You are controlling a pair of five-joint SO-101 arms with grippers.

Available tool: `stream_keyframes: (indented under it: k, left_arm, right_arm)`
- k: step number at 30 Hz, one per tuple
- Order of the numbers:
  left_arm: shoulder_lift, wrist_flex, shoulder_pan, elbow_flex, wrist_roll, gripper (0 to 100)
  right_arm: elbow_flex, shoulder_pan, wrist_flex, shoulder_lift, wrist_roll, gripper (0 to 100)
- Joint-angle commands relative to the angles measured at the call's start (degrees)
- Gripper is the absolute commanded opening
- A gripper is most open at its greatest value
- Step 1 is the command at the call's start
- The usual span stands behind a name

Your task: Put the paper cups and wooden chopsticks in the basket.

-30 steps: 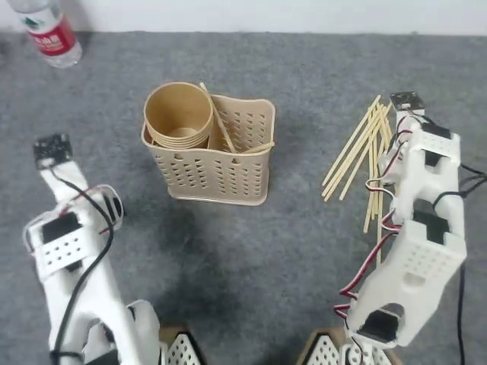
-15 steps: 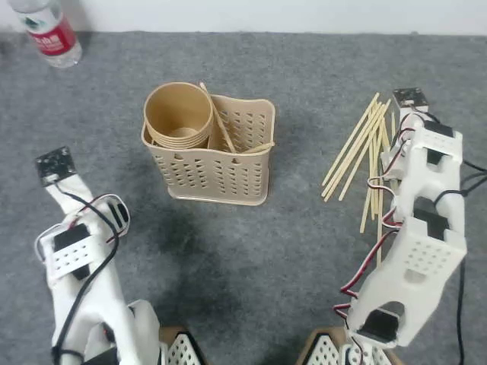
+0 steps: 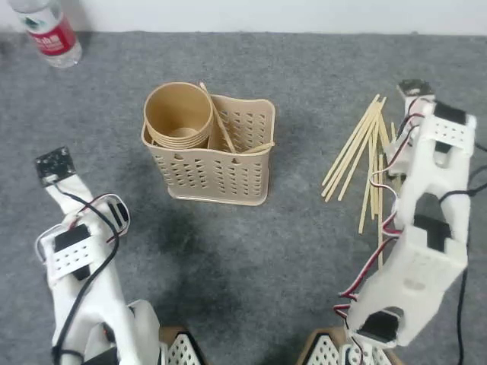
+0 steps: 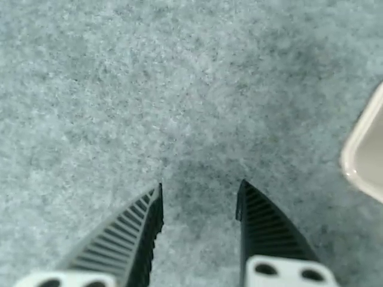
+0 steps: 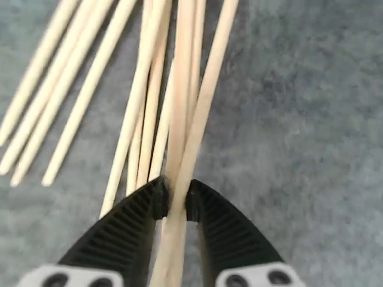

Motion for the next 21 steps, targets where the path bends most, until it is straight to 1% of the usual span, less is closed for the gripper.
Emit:
stream_keyframes:
  k: [1, 6, 11, 13, 16, 21]
  left_arm:
    - [-0.44, -1.05, 0.70, -0.22, 0.26, 19]
    - [-0.44, -1.05, 1.76, 0.13, 0.09, 19]
    - [-0.44, -1.05, 1.85, 0.22, 0.00, 19]
    - [-0.44, -1.05, 1.85, 0.22, 0.00, 19]
    - [-0.44, -1.05, 1.85, 0.22, 0.00, 19]
    - [-0.44, -1.14, 1.85, 0.22, 0.00, 19]
  right_arm:
    - [-3.08, -1.98, 4.44, -7.43, 0.44, 0.7]
    - [-3.08, -7.43, 9.19, -8.75, 0.44, 0.7]
    - [-2.73, -12.44, 9.01, -8.31, 0.00, 0.7]
    - [-1.93, -13.67, 8.66, -8.31, -1.58, 0.7]
    - [-1.49, -15.43, 8.66, -8.31, -1.85, 0.7]
    - [-3.34, -15.34, 10.07, -10.07, -1.93, 0.7]
